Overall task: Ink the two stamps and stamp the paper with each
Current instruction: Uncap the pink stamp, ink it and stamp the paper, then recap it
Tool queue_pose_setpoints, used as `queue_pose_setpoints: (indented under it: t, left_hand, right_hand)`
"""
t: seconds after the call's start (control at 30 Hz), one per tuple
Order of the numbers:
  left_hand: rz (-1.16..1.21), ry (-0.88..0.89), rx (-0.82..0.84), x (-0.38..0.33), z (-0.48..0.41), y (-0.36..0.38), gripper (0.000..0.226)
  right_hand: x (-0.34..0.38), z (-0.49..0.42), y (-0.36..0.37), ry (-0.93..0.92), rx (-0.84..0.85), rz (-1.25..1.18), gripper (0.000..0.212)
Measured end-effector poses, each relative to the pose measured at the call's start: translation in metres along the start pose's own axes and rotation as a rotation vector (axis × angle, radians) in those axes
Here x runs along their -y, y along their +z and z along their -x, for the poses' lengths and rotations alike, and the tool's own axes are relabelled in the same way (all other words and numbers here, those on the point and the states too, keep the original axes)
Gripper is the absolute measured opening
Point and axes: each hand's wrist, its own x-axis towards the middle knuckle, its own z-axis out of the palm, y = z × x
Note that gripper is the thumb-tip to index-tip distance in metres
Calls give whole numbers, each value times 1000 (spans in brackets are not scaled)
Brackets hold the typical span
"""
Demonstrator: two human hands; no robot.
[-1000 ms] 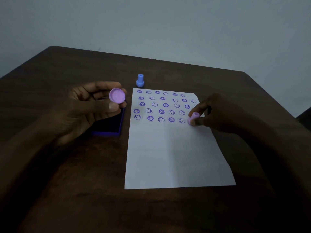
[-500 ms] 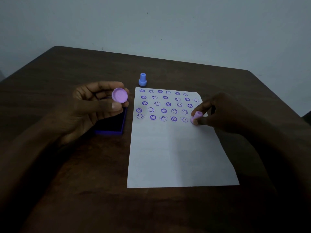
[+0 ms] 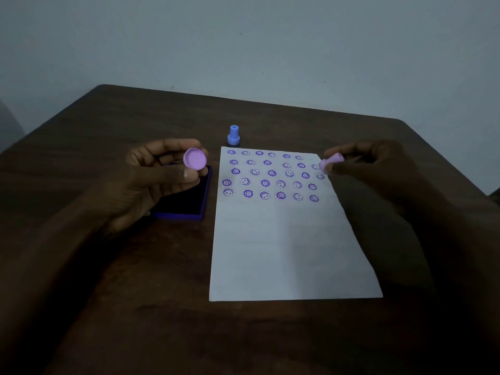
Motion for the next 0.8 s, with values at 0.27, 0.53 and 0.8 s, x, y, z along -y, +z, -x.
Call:
queue_pose_setpoints:
  t: [0.27, 0.53, 0.8]
  left_hand:
    - [101, 45, 148, -17, 19, 5, 51]
    - [24, 44, 167, -15, 24, 24, 37]
    - [-44, 94, 167, -14, 24, 32, 42]
  right_hand:
    - [13, 5, 27, 97, 77, -237, 20]
    - [47, 14, 57, 74, 240, -473, 18]
    - [72, 28, 81, -100, 207, -368, 33]
